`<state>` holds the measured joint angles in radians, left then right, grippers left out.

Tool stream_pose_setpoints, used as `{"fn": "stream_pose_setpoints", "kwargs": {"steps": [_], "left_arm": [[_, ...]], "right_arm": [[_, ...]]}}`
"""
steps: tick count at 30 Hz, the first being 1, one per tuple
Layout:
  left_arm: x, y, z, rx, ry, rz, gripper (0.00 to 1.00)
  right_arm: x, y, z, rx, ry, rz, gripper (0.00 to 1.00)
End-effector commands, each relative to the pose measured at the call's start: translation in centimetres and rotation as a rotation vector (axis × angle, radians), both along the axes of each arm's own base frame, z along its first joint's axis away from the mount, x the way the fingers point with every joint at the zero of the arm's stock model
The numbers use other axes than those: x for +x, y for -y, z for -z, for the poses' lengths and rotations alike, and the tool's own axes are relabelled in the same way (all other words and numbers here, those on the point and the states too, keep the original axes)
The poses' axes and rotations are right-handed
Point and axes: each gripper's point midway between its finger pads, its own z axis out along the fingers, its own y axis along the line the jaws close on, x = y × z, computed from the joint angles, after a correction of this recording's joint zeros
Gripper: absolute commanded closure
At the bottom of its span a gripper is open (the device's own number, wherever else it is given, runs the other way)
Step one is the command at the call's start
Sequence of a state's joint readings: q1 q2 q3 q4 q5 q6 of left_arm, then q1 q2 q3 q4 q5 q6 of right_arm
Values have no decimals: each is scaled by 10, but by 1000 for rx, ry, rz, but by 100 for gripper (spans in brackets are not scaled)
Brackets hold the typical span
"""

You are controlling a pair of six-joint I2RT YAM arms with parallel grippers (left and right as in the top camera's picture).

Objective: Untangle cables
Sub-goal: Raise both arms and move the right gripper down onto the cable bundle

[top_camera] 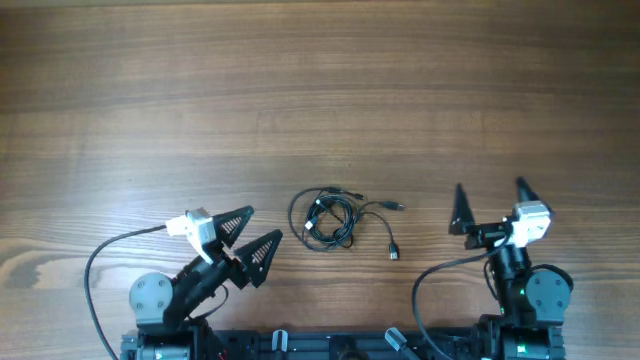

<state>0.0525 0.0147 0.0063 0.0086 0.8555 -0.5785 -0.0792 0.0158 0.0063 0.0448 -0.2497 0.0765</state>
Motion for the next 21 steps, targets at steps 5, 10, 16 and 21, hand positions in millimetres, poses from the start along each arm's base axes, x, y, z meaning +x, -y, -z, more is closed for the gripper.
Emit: {"fn": "stream_pose_setpoints", "kwargs": {"steps": [5, 10, 16, 21], "left_arm": [[-15, 0, -95, 27, 251, -3, 0], [7, -8, -143, 155, 194, -48, 0], [59, -32, -131, 256, -404, -110, 0], [63, -24, -65, 244, -858, 33, 0]], "right_arm": [[-72, -58, -154, 151, 472, -415, 0], [-87, -59, -205, -52, 341, -334, 0], [-80, -64, -236, -71, -60, -369, 0], [-101, -130, -243, 245, -402, -1008, 0]]}}
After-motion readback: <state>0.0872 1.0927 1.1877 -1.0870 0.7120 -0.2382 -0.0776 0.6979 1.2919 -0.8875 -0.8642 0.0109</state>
